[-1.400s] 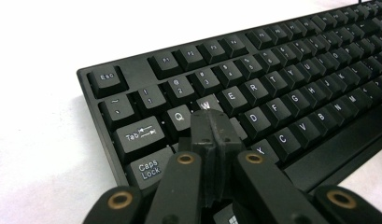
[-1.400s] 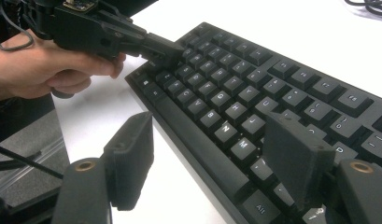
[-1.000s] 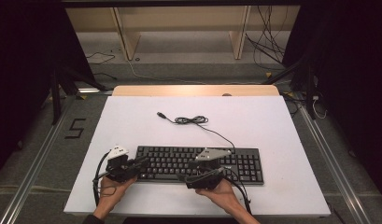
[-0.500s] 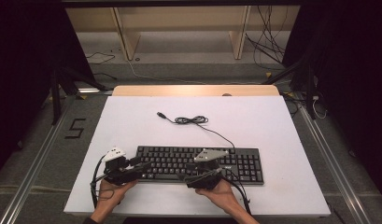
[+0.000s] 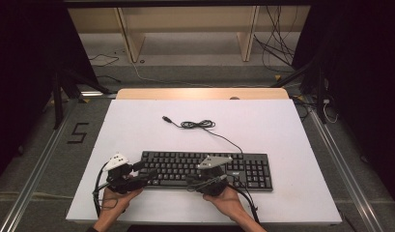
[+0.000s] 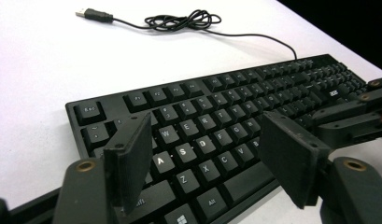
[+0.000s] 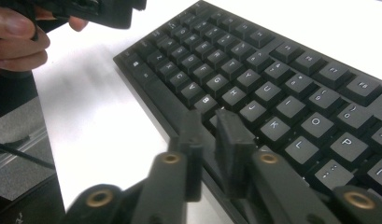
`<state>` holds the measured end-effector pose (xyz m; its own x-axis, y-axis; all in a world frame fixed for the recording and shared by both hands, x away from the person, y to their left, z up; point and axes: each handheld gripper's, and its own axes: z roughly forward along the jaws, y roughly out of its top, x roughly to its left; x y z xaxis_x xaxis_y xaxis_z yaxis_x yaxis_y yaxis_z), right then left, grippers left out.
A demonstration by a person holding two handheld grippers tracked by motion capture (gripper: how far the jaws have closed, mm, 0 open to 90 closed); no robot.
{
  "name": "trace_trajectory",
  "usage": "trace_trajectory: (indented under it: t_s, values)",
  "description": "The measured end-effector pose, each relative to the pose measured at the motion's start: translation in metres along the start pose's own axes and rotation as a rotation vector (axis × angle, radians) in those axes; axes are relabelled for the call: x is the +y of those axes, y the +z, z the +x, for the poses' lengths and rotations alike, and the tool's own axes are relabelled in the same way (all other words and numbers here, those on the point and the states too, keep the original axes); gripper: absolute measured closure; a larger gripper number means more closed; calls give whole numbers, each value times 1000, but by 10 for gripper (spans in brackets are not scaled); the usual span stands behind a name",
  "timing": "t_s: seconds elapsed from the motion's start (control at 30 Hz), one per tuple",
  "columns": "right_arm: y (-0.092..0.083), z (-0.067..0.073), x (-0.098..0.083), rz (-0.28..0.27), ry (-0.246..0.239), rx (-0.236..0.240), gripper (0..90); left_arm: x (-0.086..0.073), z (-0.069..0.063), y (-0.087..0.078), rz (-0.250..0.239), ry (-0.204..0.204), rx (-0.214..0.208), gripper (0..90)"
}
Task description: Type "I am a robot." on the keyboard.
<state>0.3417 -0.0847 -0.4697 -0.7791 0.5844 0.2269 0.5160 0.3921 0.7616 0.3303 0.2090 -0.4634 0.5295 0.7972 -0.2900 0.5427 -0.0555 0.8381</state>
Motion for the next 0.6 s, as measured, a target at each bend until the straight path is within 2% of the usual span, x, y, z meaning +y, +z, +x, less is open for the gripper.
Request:
trace_trajectory:
  t_s: [0.17,0.43,0.6]
  values:
    - [3,0,-1,17,-3,-2,897,0,-2,-2,-17,5,-3,336]
    - [7,-1,-2,35,-6,-8,900,0,-5,-4,-32,10,-15,318]
    - [8,-1,-2,43,-10,-11,900,0,-6,-5,-40,19,-38,295]
